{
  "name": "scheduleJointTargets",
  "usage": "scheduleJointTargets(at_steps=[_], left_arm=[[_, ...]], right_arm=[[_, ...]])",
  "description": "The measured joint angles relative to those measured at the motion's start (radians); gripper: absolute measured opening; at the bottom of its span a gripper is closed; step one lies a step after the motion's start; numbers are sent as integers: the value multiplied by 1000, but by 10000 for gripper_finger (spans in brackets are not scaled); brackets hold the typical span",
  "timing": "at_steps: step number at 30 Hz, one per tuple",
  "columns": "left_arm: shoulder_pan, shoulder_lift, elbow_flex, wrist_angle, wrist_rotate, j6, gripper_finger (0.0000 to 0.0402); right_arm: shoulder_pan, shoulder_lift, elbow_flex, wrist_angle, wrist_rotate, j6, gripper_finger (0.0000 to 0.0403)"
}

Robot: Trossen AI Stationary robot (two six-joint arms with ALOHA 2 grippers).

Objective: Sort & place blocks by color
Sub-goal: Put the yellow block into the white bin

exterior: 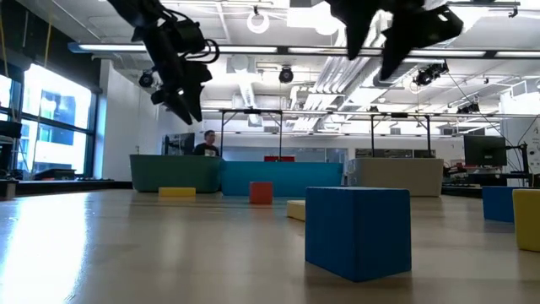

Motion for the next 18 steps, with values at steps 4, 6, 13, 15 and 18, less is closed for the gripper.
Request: scheduleJointTargets(at_steps=[4, 6, 13, 15, 18], left_arm=[[-19, 0, 0, -3, 0, 9, 197], [-27, 0, 0, -4, 0, 9, 197], [-49, 0, 0, -26, 0, 8, 197], [-54, 0, 0, -31, 0, 8, 197], [-58, 0, 0, -32, -1, -23, 197]], right_arm=[[48, 37, 0, 2, -76, 29, 202], [67, 53, 0, 3, -103, 33, 202], [125, 84, -1, 2, -128, 54, 202], [138, 84, -1, -1, -126, 54, 202], [155, 84, -1, -1, -124, 52, 202]])
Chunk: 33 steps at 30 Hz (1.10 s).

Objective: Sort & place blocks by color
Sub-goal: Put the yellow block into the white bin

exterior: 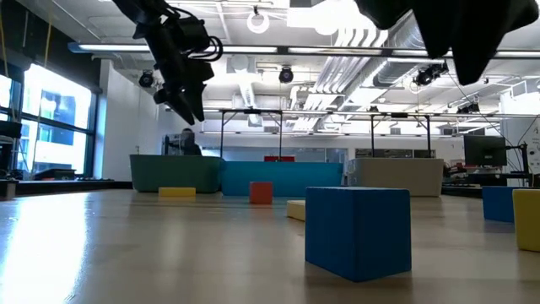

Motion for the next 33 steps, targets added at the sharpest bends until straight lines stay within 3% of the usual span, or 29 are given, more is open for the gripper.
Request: scheduleJointTargets(at_steps=[12, 33], left_arm=[[-9, 0, 0, -3, 0, -73, 197], [-36, 1, 0, -9, 0, -100, 197]], right_arm=[[92, 107, 0, 29, -9, 51, 202], [130, 244, 0, 96, -55, 48, 202]])
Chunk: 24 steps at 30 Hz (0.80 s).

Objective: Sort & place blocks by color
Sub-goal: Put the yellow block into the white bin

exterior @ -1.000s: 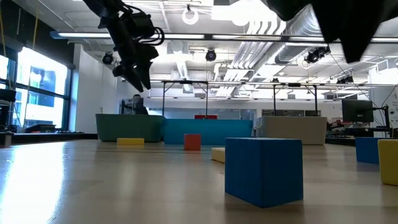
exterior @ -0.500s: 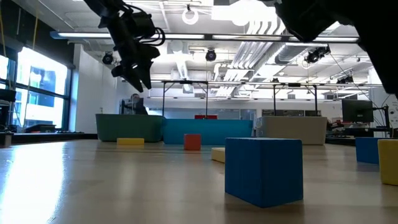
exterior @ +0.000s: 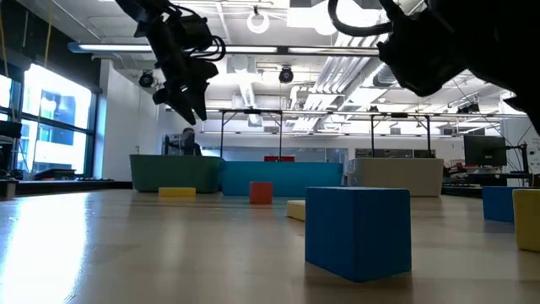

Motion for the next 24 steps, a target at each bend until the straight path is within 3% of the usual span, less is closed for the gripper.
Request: scheduleJointTargets(at_steps=[9, 12, 16, 24], left_arm=[[0, 0, 0, 0, 0, 8, 197], [0, 0, 0, 0, 0, 18, 197], [0, 0, 0, -9, -1, 42, 197], [0, 0, 0, -54, -1, 102, 197]], right_arm=[[5, 36, 0, 37, -38, 0, 197], [4, 40, 0, 37, -49, 0, 171], [-8, 38, 0, 36, -62, 0, 106], [-60, 21, 0, 37, -68, -23, 103]])
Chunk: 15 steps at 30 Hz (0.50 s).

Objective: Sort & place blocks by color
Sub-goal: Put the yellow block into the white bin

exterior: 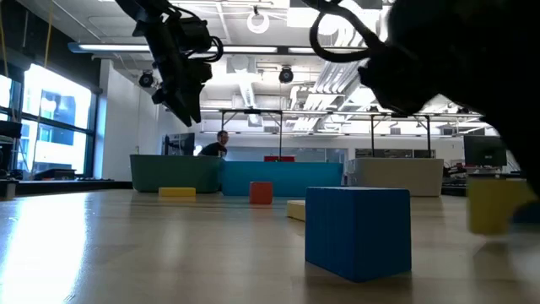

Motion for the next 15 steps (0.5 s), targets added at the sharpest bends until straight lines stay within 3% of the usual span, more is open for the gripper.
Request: scheduleJointTargets(at_steps=[4, 15], left_arm=[[0, 0, 0, -30, 0, 30, 197], [-1, 0, 0, -46, 1, 67, 197]], right_arm=[[-42, -37, 0, -2, 44, -4, 103], [-209, -197, 0, -103, 316, -92, 103]])
